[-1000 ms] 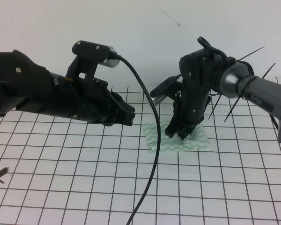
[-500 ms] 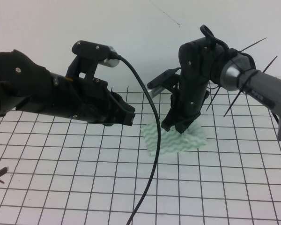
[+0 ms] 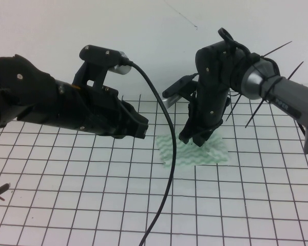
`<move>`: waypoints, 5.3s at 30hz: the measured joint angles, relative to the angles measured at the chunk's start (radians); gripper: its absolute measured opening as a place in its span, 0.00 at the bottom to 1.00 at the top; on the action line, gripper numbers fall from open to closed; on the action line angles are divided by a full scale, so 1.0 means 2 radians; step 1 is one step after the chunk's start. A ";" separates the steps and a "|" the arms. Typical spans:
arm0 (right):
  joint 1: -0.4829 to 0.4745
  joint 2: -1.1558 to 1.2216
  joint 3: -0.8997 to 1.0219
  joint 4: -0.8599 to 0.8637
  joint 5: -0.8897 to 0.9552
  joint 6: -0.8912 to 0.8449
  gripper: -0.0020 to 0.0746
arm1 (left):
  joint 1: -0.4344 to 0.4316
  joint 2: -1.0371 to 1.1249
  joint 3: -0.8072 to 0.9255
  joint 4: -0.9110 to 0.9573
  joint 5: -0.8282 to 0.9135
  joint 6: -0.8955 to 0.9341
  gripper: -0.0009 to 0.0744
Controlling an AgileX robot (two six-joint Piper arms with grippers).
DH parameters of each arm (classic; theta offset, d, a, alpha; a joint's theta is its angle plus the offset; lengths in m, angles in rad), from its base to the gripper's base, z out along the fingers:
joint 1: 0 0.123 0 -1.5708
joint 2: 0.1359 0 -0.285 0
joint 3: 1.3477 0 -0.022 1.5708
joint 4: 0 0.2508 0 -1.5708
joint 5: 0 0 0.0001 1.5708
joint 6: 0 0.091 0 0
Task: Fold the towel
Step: 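Fold the patterned cloth into a small square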
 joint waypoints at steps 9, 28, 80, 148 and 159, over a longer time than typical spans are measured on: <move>0.000 -0.009 0.000 0.000 0.006 0.008 0.34 | 0.000 0.000 0.000 0.000 0.001 0.000 0.01; 0.000 -0.021 -0.001 0.020 0.014 -0.061 0.49 | 0.000 0.000 0.000 -0.001 0.014 -0.001 0.01; -0.010 -0.247 0.494 0.127 -0.458 -0.392 0.62 | 0.014 -0.084 0.061 0.019 -0.058 -0.008 0.01; 0.056 -0.186 0.454 0.294 -0.582 -0.373 0.04 | 0.014 -0.084 0.061 0.022 -0.056 -0.011 0.01; 0.067 -0.186 0.454 0.296 -0.561 -0.382 0.04 | 0.014 -0.084 0.061 0.023 -0.055 -0.011 0.01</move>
